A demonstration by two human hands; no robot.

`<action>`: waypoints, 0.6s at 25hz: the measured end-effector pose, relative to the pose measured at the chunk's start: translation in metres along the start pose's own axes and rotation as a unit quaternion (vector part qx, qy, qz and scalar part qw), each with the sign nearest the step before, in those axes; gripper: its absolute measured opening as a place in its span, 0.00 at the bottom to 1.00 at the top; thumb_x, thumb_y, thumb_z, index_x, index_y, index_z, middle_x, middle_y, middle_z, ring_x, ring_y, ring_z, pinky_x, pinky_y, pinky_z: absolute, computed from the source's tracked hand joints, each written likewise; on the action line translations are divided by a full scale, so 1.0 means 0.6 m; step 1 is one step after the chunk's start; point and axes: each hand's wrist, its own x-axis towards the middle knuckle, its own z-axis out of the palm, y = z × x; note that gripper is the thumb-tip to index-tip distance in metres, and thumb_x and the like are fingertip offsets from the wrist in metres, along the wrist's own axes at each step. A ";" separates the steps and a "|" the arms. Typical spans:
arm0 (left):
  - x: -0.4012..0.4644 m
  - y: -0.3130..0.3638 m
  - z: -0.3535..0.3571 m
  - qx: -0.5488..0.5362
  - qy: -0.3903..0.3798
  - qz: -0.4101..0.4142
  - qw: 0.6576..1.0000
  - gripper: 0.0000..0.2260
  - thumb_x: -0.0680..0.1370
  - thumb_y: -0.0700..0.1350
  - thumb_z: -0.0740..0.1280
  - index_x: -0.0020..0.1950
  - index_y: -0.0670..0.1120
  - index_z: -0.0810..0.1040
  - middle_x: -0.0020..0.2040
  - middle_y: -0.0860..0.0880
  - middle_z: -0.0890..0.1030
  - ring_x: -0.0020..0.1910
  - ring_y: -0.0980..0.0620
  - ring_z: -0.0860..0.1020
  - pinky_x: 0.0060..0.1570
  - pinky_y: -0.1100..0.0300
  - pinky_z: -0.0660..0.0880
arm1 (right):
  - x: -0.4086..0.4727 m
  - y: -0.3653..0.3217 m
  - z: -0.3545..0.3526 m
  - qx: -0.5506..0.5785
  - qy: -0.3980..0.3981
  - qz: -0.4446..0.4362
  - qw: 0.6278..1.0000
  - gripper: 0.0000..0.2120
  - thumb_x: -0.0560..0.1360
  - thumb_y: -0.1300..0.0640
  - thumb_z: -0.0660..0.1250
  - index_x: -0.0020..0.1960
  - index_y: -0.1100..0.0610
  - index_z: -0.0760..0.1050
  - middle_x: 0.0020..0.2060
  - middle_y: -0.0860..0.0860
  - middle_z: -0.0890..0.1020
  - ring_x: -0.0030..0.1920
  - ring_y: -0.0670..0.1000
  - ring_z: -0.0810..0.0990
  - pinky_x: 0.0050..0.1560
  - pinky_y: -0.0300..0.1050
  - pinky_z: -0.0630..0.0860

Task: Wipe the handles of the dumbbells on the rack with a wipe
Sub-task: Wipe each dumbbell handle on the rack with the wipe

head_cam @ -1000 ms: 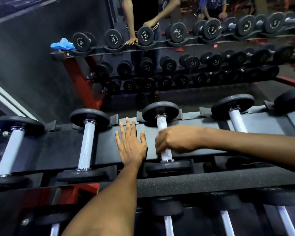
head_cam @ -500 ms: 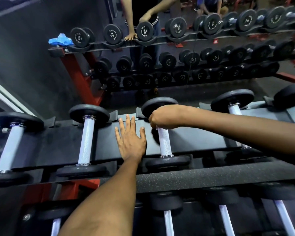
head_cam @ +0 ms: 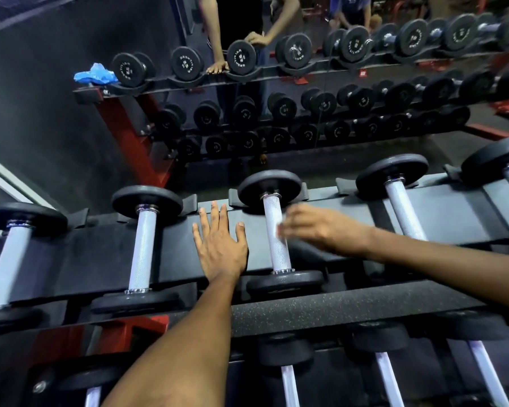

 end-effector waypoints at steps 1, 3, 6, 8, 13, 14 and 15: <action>0.001 0.000 0.002 0.001 0.001 0.001 1.000 0.27 0.82 0.56 0.53 0.79 0.49 0.55 0.80 0.52 0.52 0.79 0.51 0.44 0.76 0.52 0.39 | -0.010 -0.024 0.004 0.006 -0.019 -0.034 0.999 0.20 0.83 0.57 0.49 0.59 0.63 0.77 0.56 0.57 0.80 0.58 0.55 0.75 0.60 0.46 0.74; 0.003 -0.001 0.003 -0.002 0.005 0.001 1.000 0.26 0.82 0.56 0.53 0.79 0.48 0.56 0.80 0.52 0.53 0.79 0.51 0.44 0.76 0.51 0.40 | -0.003 -0.020 0.001 -0.031 -0.017 -0.068 0.997 0.17 0.81 0.55 0.54 0.62 0.61 0.75 0.59 0.55 0.77 0.59 0.50 0.73 0.64 0.45 0.69; 0.001 -0.001 0.002 -0.002 0.005 -0.001 1.000 0.26 0.82 0.57 0.51 0.79 0.48 0.57 0.80 0.52 0.53 0.79 0.51 0.44 0.76 0.51 0.40 | 0.031 0.024 0.013 0.062 0.031 0.143 0.987 0.16 0.79 0.59 0.57 0.64 0.60 0.73 0.57 0.57 0.75 0.56 0.53 0.73 0.55 0.49 0.75; 0.000 -0.001 0.001 -0.005 0.009 -0.001 1.000 0.26 0.82 0.57 0.51 0.78 0.49 0.57 0.80 0.52 0.54 0.79 0.51 0.45 0.76 0.51 0.40 | 0.023 0.009 0.018 0.103 0.058 0.163 0.980 0.15 0.77 0.61 0.61 0.61 0.63 0.76 0.50 0.58 0.77 0.49 0.53 0.75 0.44 0.47 0.78; 0.004 -0.001 0.004 -0.007 0.007 -0.003 1.000 0.26 0.82 0.56 0.53 0.79 0.49 0.57 0.80 0.52 0.53 0.79 0.52 0.44 0.76 0.52 0.39 | -0.020 -0.021 0.004 0.117 -0.016 0.002 0.993 0.13 0.75 0.59 0.63 0.56 0.62 0.80 0.45 0.56 0.80 0.46 0.48 0.75 0.41 0.40 0.75; 0.004 0.000 0.003 -0.005 0.009 -0.002 1.000 0.26 0.81 0.56 0.53 0.78 0.49 0.57 0.80 0.52 0.53 0.79 0.52 0.44 0.76 0.52 0.39 | -0.003 -0.003 0.004 0.115 0.019 0.056 0.992 0.13 0.75 0.60 0.62 0.55 0.62 0.81 0.45 0.57 0.80 0.46 0.50 0.77 0.43 0.42 0.76; 0.003 -0.001 0.003 -0.005 0.012 -0.001 1.000 0.26 0.81 0.56 0.53 0.78 0.49 0.58 0.80 0.52 0.54 0.79 0.52 0.44 0.76 0.52 0.39 | 0.014 0.016 0.010 0.112 0.069 0.122 0.984 0.12 0.74 0.61 0.62 0.53 0.63 0.81 0.46 0.58 0.81 0.45 0.54 0.79 0.44 0.45 0.78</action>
